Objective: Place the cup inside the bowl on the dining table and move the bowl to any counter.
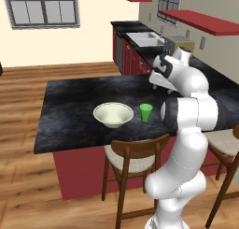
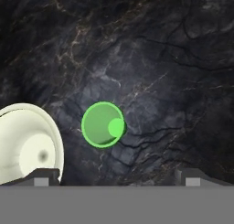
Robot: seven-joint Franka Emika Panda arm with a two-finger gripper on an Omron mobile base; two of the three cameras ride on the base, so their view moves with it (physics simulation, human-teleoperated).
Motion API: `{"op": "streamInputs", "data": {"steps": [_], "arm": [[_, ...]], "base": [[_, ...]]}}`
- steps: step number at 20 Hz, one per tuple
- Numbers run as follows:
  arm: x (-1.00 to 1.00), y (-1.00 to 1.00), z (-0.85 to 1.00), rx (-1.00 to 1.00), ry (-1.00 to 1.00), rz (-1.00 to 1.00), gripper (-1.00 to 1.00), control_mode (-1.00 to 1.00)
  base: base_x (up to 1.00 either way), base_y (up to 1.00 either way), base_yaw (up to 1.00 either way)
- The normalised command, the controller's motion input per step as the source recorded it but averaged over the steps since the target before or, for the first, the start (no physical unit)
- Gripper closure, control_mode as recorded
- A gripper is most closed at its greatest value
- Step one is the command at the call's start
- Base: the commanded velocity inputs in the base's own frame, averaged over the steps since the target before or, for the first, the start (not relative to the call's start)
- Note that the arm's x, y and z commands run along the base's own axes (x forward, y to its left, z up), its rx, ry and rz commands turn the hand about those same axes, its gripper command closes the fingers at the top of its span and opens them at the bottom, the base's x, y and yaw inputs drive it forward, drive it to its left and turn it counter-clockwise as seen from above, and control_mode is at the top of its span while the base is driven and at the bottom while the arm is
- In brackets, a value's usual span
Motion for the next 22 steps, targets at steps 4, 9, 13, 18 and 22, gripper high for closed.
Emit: {"op": "streamInputs", "data": {"steps": [4, 9, 13, 18, 22], "arm": [[0.00, 0.00, -0.33, 0.00, 0.00, -0.09, -1.00, -1.00], [0.00, 0.00, -0.24, 0.00, 0.00, -0.06, -1.00, -1.00], [0.00, 0.00, -0.10, 0.00, 0.00, -0.03, -1.00, -1.00], [0.06, 0.00, -0.02, 0.00, 0.00, -0.01, -1.00, -1.00], [0.11, 0.03, -0.03, 0.00, 0.00, 0.00, -1.00, -1.00]], "base": [[0.00, 0.00, 0.00], [0.00, 0.00, 0.00], [0.00, 0.00, 0.00], [0.00, 0.00, 0.00], [0.00, 0.00, 0.00]]}}
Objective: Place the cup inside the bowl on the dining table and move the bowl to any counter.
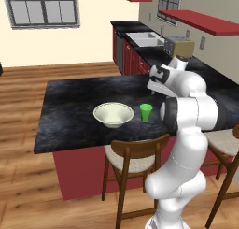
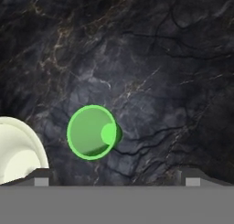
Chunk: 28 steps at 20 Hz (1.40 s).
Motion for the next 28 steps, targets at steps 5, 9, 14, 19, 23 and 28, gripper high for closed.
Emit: {"op": "streamInputs", "data": {"steps": [5, 9, 14, 19, 23, 28], "arm": [[0.19, 0.05, -0.05, 0.00, 0.00, 0.00, -1.00, -1.00], [0.12, 0.07, -0.08, 0.00, 0.00, 0.00, -1.00, -1.00], [0.10, 0.00, -0.23, 0.00, 0.00, 0.00, -1.00, -1.00], [0.04, 0.01, -0.31, 0.00, 0.00, 0.00, -1.00, -1.00], [0.12, 0.03, -0.17, 0.00, 0.00, 0.00, -1.00, -1.00], [0.13, 0.05, -0.20, 0.00, 0.00, 0.00, -1.00, -1.00]], "base": [[0.00, 0.00, 0.00], [0.00, 0.00, 0.00], [0.00, 0.00, 0.00], [0.00, 0.00, 0.00], [0.00, 0.00, 0.00], [0.00, 0.00, 0.00]]}}
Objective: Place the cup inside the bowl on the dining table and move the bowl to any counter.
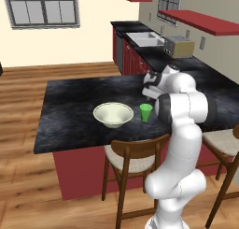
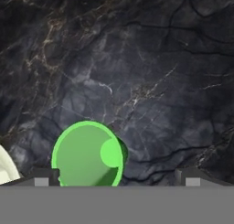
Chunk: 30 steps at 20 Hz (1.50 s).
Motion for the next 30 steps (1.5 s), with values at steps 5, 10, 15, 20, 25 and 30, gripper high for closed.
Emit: {"op": "streamInputs", "data": {"steps": [5, 10, 15, 20, 25, 30], "arm": [[0.11, 0.02, -0.19, 0.00, 0.00, 0.00, -1.00, -1.00], [0.07, 0.00, -0.23, 0.00, 0.00, 0.00, -1.00, -1.00], [0.02, 0.00, -0.21, 0.00, 0.00, 0.00, -1.00, -1.00], [0.02, 0.02, -0.16, 0.00, 0.00, 0.00, -1.00, -1.00], [0.07, 0.08, -0.08, 0.00, 0.00, 0.00, -1.00, -1.00], [0.10, 0.07, -0.09, 0.00, 0.00, 0.00, -1.00, -1.00]], "base": [[0.00, 0.00, 0.00], [0.00, 0.00, 0.00], [0.00, 0.00, 0.00], [0.00, 0.00, 0.00], [0.00, 0.00, 0.00], [0.00, 0.00, 0.00]]}}
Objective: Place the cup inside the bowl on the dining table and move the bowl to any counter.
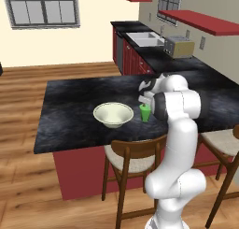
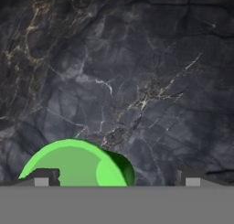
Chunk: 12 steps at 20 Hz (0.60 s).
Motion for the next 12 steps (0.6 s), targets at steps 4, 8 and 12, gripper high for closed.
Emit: {"op": "streamInputs", "data": {"steps": [4, 8, 12], "arm": [[0.08, 0.01, -0.17, 0.00, 0.00, 0.00, -1.00, -1.00], [0.09, 0.00, -0.18, 0.00, 0.00, 0.00, -1.00, -1.00], [0.02, 0.00, -0.04, 0.00, 0.00, 0.00, -1.00, -1.00]], "base": [[0.00, 0.00, 0.00], [0.00, 0.00, 0.00], [0.00, 0.00, 0.00]]}}
